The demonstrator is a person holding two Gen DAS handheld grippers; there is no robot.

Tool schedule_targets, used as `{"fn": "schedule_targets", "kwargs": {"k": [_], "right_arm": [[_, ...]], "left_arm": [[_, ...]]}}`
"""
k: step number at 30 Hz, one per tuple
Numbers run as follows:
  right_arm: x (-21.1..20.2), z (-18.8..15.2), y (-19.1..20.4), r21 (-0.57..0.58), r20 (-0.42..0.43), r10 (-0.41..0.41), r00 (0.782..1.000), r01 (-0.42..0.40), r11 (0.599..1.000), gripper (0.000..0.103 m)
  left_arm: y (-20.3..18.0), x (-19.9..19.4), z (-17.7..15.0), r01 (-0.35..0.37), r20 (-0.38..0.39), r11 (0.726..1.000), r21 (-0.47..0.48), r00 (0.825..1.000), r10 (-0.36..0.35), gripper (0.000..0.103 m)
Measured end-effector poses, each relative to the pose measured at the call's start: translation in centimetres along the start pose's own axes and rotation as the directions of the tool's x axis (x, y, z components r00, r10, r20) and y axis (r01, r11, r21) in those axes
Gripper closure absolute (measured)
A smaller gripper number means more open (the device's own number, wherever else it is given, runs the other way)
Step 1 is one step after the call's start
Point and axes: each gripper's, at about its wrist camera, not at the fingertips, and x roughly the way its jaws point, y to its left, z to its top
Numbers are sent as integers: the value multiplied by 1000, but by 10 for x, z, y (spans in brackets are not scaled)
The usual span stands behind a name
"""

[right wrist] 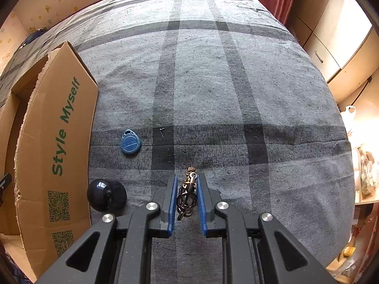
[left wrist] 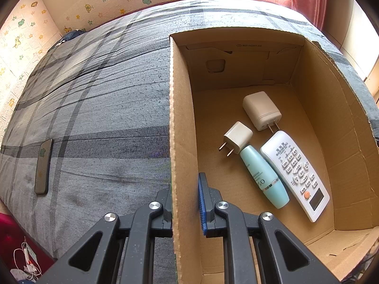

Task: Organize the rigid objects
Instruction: 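Lower the right tool onto the brass keychain and close on it, then lift and carry the keychain with the right tool over the box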

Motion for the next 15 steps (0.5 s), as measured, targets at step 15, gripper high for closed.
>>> {"fn": "schedule_targets", "kwargs": {"k": [15], "right_arm": [[-63, 15, 19, -71, 118, 30, 993, -21, 997, 87]], "left_arm": [[-1, 0, 0, 1, 0, 1000, 1, 1000, -1, 88]]}}
